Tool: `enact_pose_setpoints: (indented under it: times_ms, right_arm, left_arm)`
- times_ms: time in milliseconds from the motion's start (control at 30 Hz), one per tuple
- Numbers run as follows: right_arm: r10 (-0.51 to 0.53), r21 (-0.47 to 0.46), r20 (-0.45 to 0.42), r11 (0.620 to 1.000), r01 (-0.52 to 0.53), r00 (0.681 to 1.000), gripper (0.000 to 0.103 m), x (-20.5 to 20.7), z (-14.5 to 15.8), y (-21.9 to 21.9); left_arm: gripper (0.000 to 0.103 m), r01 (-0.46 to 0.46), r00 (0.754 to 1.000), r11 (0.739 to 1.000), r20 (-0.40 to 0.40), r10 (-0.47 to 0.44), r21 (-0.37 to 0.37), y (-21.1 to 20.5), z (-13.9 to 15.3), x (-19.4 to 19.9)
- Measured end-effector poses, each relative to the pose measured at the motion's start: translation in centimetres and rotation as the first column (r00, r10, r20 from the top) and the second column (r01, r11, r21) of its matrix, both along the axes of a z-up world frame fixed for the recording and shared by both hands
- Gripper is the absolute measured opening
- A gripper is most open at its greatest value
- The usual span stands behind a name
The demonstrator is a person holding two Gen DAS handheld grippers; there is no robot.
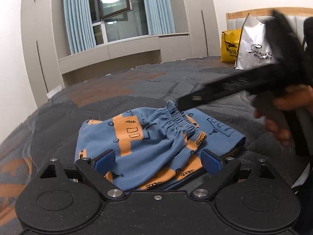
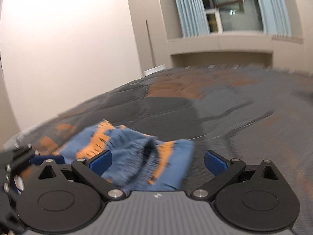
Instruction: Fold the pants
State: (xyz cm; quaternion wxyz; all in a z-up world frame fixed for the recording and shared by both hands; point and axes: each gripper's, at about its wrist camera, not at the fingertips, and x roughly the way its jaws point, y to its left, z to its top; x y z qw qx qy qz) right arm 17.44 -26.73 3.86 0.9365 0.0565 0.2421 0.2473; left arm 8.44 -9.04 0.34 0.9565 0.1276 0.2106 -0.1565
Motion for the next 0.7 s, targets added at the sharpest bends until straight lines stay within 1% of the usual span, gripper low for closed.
enact_pose_setpoints:
  times_ms: [33, 67, 100, 133, 167, 200, 233, 267, 300, 333, 367, 400, 467, 533, 633, 700]
  right_arm:
    - [0.023, 0.031, -0.024, 0.999, -0.022, 0.999, 0.082, 0.8, -0.2, 0.3]
    - [0.04, 0.05, -0.045, 0.998, -0.037, 0.998, 0.076, 1.5, -0.4, 0.6]
    - [0.034, 0.05, -0.065, 0.998, -0.031, 0.997, 0.07, 2.1, -0.5, 0.9]
    - [0.021, 0.049, -0.078, 0.999, -0.017, 0.997, 0.068, 2.5, -0.7, 1.0]
    - [0.012, 0.055, -0.084, 0.998, -0.008, 0.996, 0.066, 2.9, -0.7, 1.0]
    - [0.017, 0.069, -0.092, 0.998, -0.011, 0.996, 0.06, 3.3, -0.8, 1.0]
    - [0.021, 0.08, -0.101, 0.997, -0.013, 0.995, 0.051, 3.5, -1.0, 0.8]
    - [0.02, 0.087, -0.113, 0.996, -0.01, 0.993, 0.044, 3.7, -1.1, 0.7]
    - [0.022, 0.09, -0.127, 0.996, -0.01, 0.992, 0.027, 3.9, -1.3, 0.7]
    - [0.028, 0.097, -0.135, 0.995, -0.014, 0.99, 0.02, 4.0, -1.4, 0.6]
    - [0.023, 0.105, -0.138, 0.994, -0.009, 0.99, 0.017, 3.9, -1.5, 0.4]
    - [0.021, 0.115, -0.134, 0.993, -0.006, 0.991, 0.012, 3.7, -1.4, 0.2]
    - [0.013, 0.149, -0.121, 0.989, 0.005, 0.993, 0.011, 3.2, -1.0, -0.5]
    - [0.0, 0.18, -0.094, 0.984, 0.017, 0.996, 0.011, 2.2, -0.1, -1.2]
    - [-0.047, 0.156, -0.054, 0.986, 0.055, 0.997, 0.012, 0.4, 1.4, -1.9]
    - [-0.079, 0.119, -0.057, 0.989, 0.085, 0.995, 0.012, -0.2, 1.7, -2.2]
  left_arm:
    - [0.089, 0.006, 1.0, 1.0, -0.001, -0.006, 0.005, -0.2, 0.0, 0.1]
    - [0.086, 0.022, 1.0, 1.0, -0.007, -0.022, 0.007, -0.2, -0.2, 0.1]
    - [0.079, 0.035, 0.999, 0.999, -0.012, -0.035, 0.009, -0.4, -0.3, 0.2]
    - [0.072, 0.05, 0.999, 0.999, -0.017, -0.049, 0.016, -0.5, -0.4, 0.3]
    - [0.068, 0.063, 0.998, 0.997, -0.017, -0.062, 0.035, -0.7, -0.5, 0.3]
    - [0.057, 0.074, 0.997, 0.996, -0.015, -0.073, 0.058, -1.1, -0.7, 0.3]
    - [0.042, 0.085, 0.996, 0.993, -0.015, -0.084, 0.078, -1.4, -0.8, 0.4]
    - [0.035, 0.095, 0.995, 0.991, -0.014, -0.094, 0.094, -1.6, -0.9, 0.4]
    - [0.023, 0.095, 0.995, 0.991, -0.012, -0.095, 0.098, -1.7, -0.9, 0.5]
    - [0.012, 0.08, 0.997, 0.992, -0.009, -0.08, 0.098, -1.7, -1.0, 0.6]
    - [0.009, 0.068, 0.998, 0.993, -0.01, -0.067, 0.093, -1.6, -1.0, 0.7]
    - [0.006, 0.063, 0.998, 0.995, -0.013, -0.063, 0.074, -1.3, -0.8, 0.8]
    - [0.004, 0.068, 0.998, 0.997, -0.015, -0.068, 0.034, -1.0, -0.2, 0.4]
    - [0.004, 0.094, 0.996, 0.996, 0.007, -0.094, 0.012, -1.0, 0.8, -0.5]
    - [0.004, 0.131, 0.991, 0.991, 0.032, -0.131, 0.004, -1.6, 1.4, -1.3]
    - [0.004, 0.148, 0.989, 0.989, 0.002, -0.148, 0.01, -2.1, 0.6, -1.0]
